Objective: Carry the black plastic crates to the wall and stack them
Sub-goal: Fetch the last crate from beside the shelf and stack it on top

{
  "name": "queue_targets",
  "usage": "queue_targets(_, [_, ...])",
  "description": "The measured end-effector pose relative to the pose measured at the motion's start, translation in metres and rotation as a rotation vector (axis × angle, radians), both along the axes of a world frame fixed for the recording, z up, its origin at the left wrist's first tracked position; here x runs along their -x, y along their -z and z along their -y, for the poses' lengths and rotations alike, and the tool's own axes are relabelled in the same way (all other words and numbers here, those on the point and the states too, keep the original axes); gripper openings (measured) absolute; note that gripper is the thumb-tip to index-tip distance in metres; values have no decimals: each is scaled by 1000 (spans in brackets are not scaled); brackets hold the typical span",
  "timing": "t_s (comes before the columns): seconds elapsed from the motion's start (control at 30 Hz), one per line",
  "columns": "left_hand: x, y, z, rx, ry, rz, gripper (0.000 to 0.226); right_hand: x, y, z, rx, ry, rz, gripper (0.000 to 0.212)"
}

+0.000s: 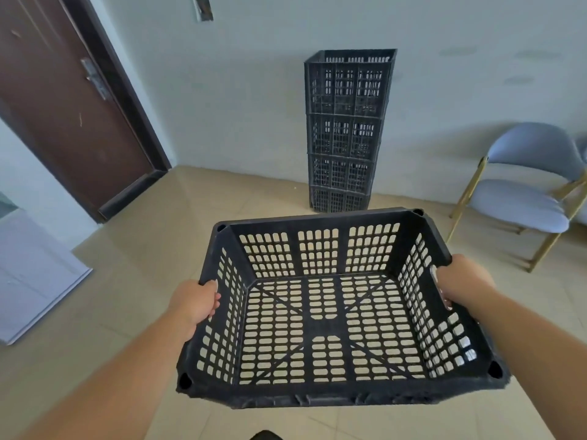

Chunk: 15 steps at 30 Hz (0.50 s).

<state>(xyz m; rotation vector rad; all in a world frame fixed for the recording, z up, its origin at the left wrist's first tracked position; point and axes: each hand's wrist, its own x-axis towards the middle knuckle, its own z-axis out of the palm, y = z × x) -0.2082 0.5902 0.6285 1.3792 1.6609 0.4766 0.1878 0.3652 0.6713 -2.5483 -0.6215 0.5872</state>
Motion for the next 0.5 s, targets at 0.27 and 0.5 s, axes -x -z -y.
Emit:
queue_targets(0.27, [-62, 7, -182, 39, 58, 20, 27, -32, -11, -148, 129, 9, 10, 19])
queue_targets(0.5, [-126, -12, -331, 30, 183, 13, 25, -72, 1, -251, -11, 261, -64, 23])
